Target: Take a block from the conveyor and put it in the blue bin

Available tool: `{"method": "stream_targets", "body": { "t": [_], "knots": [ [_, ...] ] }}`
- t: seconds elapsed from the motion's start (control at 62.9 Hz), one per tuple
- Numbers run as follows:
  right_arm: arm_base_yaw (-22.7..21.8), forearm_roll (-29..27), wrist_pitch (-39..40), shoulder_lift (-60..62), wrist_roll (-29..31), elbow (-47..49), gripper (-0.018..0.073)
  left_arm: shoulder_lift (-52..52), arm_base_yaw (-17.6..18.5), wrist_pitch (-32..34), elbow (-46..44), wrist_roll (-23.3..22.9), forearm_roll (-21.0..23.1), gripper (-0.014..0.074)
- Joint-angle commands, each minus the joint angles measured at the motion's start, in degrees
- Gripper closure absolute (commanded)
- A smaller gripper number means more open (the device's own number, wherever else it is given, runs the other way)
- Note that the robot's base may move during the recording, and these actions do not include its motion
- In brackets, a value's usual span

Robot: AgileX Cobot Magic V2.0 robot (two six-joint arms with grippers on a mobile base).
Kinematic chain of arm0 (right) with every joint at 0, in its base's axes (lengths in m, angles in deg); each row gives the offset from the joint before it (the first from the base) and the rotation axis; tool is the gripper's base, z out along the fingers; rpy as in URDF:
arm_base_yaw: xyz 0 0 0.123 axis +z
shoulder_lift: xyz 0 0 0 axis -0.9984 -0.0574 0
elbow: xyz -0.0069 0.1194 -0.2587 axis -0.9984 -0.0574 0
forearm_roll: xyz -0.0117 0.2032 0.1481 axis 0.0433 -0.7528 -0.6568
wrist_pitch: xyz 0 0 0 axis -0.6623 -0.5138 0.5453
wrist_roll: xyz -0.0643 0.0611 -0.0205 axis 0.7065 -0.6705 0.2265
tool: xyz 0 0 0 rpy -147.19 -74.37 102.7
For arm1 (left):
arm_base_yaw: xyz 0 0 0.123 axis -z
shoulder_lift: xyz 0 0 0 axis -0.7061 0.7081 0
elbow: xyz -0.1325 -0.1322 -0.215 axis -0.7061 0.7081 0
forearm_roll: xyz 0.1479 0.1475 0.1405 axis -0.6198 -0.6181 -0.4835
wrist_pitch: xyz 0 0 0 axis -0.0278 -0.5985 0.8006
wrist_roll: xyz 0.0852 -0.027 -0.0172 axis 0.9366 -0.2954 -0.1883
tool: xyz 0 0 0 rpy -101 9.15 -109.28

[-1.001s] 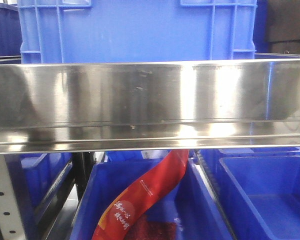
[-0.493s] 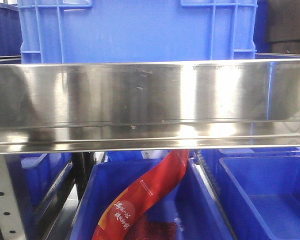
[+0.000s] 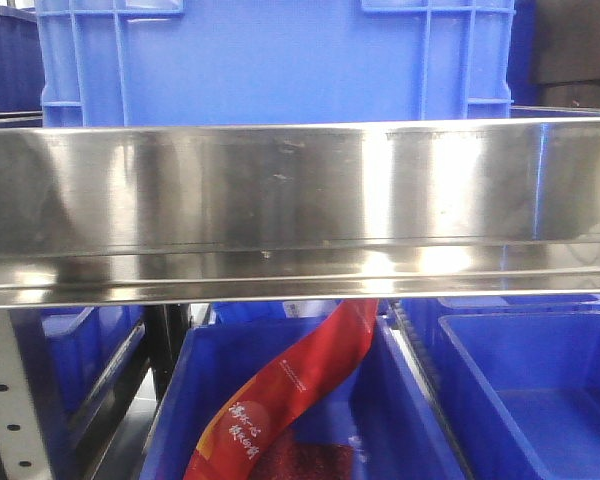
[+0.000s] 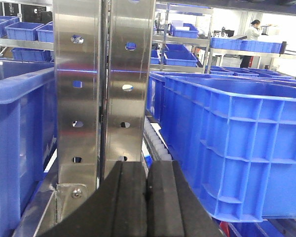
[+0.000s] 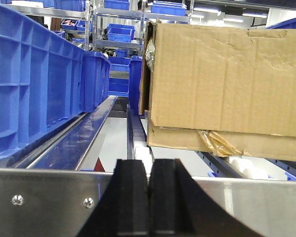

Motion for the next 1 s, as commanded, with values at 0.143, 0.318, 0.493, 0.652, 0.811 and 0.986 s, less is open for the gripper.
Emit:
{"method": "stream_targets", "body": {
  "t": [0.143,0.318,0.493,0.652,0.811,0.986],
  "knots": [
    [-0.4,0.4,0.7,0.4,-0.1,-0.1,0.0722,-0.2,-0.2,0.7,-0.2,0.1,0.3,0.0707],
    [-0.4,0.4,0.7,0.4,-0.1,-0.1,0.0722,-0.2,-0.2,0.7,-0.2,0.1,0.3,0.0707],
    [-0.4,0.4,0.7,0.4,-0.1,-0.1,0.0722,-0.2,-0.2,0.7,-0.2,0.1,0.3,0.0707],
    [-0.4,0.4,0.7,0.4,-0.1,-0.1,0.0722,-0.2,-0.2,0.9,0.5,0.1,0.3,0.0707],
    [-0.4,0.4,0.7,0.4,-0.1,-0.1,0.0722,-1.0,-0.2,3.7,5.5,0.1,-0.6,0.0707],
    [-0.4,0.4,0.7,0.4,-0.1,-0.1,0.0722,-6.3,-0.2,10.1,14.3,0.1,-4.7,0.0707]
  ]
}}
